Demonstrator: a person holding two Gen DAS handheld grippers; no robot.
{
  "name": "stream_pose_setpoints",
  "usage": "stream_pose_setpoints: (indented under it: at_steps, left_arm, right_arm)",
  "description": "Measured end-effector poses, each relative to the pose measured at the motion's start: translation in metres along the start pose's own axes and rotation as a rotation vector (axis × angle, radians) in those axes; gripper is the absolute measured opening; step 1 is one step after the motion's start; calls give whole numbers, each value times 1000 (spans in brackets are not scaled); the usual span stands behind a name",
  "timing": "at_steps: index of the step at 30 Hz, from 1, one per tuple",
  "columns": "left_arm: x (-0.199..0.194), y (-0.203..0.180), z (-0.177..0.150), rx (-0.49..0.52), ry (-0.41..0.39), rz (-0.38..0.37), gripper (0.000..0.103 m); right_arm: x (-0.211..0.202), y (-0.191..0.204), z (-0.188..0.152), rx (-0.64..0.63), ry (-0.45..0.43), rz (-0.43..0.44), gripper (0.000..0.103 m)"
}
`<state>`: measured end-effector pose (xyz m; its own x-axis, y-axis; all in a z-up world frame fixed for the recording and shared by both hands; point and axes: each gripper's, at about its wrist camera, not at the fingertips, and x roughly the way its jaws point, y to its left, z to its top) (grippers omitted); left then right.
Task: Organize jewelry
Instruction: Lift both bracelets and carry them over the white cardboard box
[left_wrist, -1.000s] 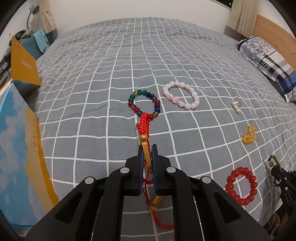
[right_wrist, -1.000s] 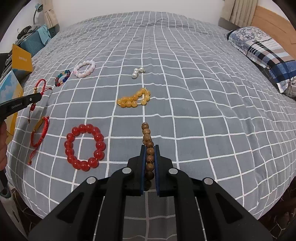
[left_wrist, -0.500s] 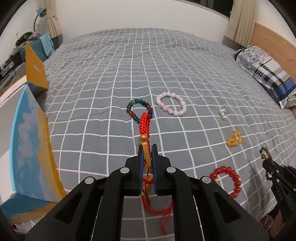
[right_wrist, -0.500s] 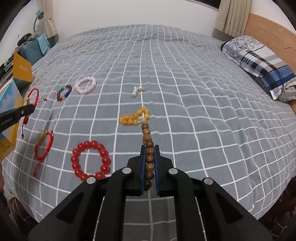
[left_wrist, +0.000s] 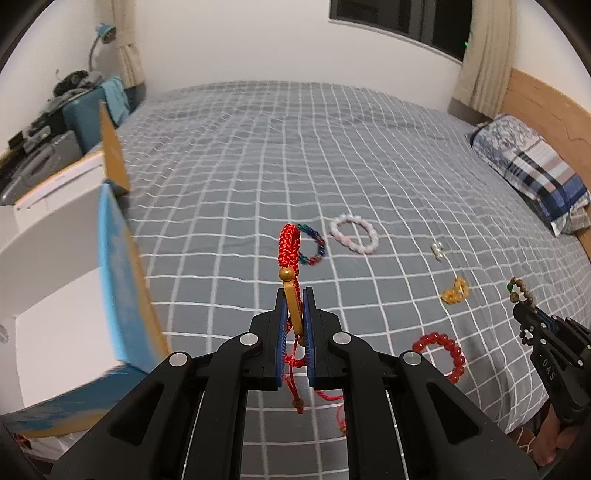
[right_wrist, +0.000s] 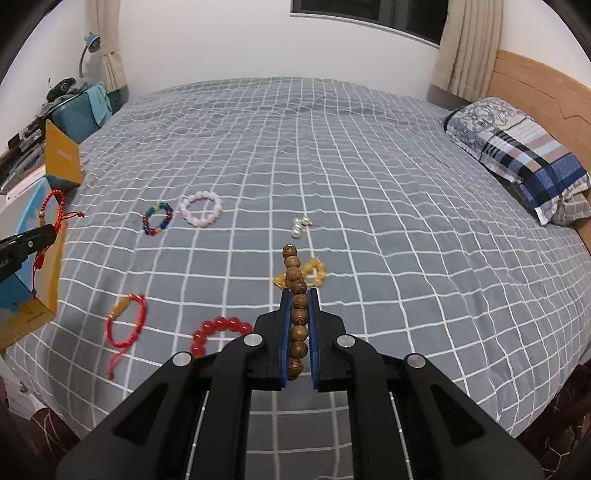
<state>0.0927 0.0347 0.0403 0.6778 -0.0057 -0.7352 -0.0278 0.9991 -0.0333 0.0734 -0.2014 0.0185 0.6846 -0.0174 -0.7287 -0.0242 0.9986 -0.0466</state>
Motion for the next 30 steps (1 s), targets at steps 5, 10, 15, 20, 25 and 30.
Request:
stream_pose_setpoints:
  at_steps: [5, 10, 15, 20, 25, 30]
  left_arm:
    - [-17, 20, 4, -37, -31, 35, 8]
    - [-33, 45, 3, -79, -60, 53, 8]
    - [-49, 72, 4, -111, -83, 84, 8]
    - [-58, 99, 6, -146, -86, 117, 8]
    - [-64, 126, 3, -173, -81, 155, 8]
    - [-72, 161, -6, -218, -76, 199, 8]
  right_arm:
    - [-8, 19, 11, -14, -20, 14, 7]
    - [-16, 45, 24, -60, -64, 18, 7]
    - [-18, 74, 38, -89, -75, 34, 7]
    - [-21, 103, 51, -124, -83, 53, 7]
    - [-29, 138, 63, -157, -100, 91, 7]
    - [-40, 185, 73, -204, -124, 147, 7]
